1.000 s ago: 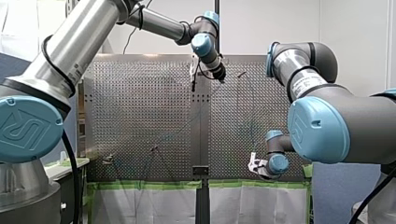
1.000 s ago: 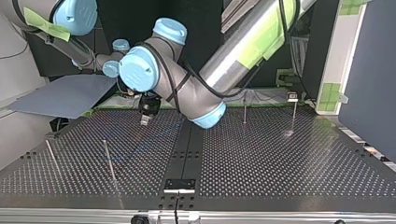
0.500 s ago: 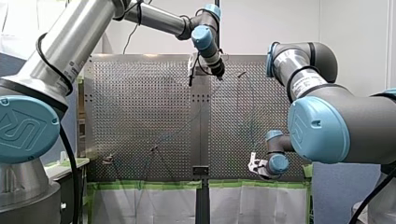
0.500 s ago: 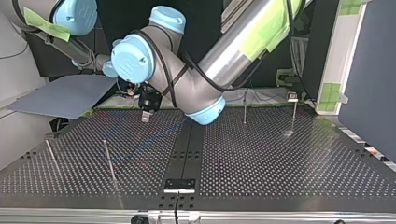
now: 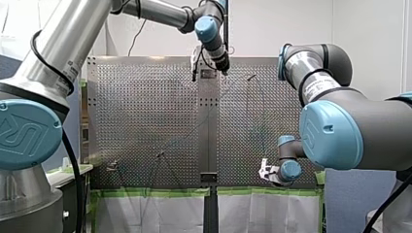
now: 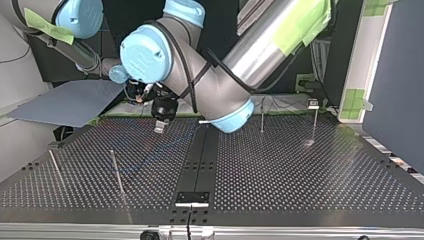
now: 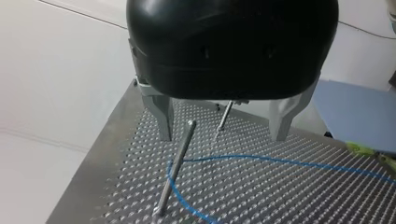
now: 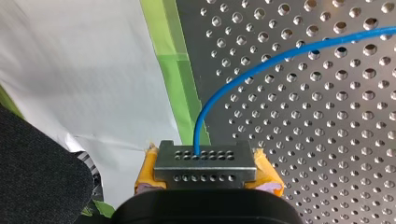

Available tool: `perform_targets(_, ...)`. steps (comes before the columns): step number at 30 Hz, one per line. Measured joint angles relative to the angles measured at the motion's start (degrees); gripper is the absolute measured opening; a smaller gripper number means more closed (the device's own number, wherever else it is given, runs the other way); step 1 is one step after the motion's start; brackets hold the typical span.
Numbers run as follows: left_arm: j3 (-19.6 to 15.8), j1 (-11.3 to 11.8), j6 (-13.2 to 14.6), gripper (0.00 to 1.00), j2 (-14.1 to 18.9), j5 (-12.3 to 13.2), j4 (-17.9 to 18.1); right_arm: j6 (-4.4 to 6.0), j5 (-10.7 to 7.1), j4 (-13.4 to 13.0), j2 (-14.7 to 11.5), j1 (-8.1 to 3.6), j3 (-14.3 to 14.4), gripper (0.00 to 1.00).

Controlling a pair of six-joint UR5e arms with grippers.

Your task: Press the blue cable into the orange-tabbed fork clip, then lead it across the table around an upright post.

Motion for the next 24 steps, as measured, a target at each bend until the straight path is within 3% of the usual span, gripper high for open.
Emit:
perform_targets(8, -4.3, 2.9, -1.4, 1.0, 4.3, 0.8, 4.0, 0.0, -0.01, 0.4, 0.0, 0.21, 0.0, 0.0)
perform_targets(24, -12.6, 3.8, -9.2, 1.0, 12.7, 1.5, 12.3, -0.01, -0.09, 0.5, 0.0, 0.45, 0.0, 0.0)
